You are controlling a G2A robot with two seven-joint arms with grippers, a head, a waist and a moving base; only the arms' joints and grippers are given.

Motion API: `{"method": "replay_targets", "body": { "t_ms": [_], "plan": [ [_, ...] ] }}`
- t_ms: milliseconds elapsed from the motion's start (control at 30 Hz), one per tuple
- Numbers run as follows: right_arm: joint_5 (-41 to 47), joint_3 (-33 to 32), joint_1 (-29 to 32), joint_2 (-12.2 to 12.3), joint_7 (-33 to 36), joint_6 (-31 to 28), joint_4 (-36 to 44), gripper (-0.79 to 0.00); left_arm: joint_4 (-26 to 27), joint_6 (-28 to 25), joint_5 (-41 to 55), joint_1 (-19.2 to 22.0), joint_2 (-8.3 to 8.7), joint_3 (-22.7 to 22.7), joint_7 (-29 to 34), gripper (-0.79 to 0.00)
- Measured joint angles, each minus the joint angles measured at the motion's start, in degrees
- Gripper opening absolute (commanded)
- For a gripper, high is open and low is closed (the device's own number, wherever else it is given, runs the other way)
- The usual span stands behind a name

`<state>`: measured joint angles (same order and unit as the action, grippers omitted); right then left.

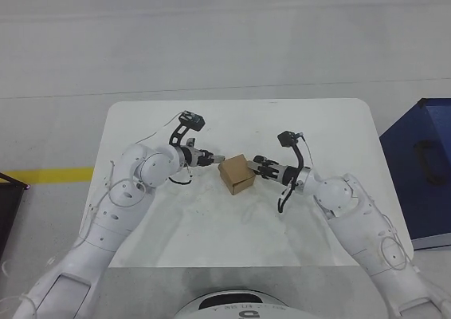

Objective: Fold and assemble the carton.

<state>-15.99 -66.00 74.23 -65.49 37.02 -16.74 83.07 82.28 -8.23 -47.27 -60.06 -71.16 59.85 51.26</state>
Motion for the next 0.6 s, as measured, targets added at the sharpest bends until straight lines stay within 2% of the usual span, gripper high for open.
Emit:
{"method": "replay_targets", "body": {
  "t_ms": [133,300,500,600],
  "plan": [
    [0.49,0.13,-0.13,0.02,0.60,-0.53,-0.20,-0.505,-1.16,0.55,0.35,0.16,0.12,0.71,-0.07,0.000],
    [2.18,-0.24,-0.47,0.17,2.44,-1.52,-0.73,-0.419,-0.93,-0.63,0.87,-2.08,0.94,3.65,-1.05,0.000],
    [2.90,0.28,-1.54,0.08,3.19,-0.89,-1.79,-0.428,2.64,-4.57,-0.47,-5.88,2.06,5.78,-0.19,0.000],
    [2.83,0.85,-2.02,-0.03,3.19,-0.56,-2.16,-0.434,3.69,-4.97,-0.94,-6.01,2.15,5.25,0.71,0.000]
  ]
}}
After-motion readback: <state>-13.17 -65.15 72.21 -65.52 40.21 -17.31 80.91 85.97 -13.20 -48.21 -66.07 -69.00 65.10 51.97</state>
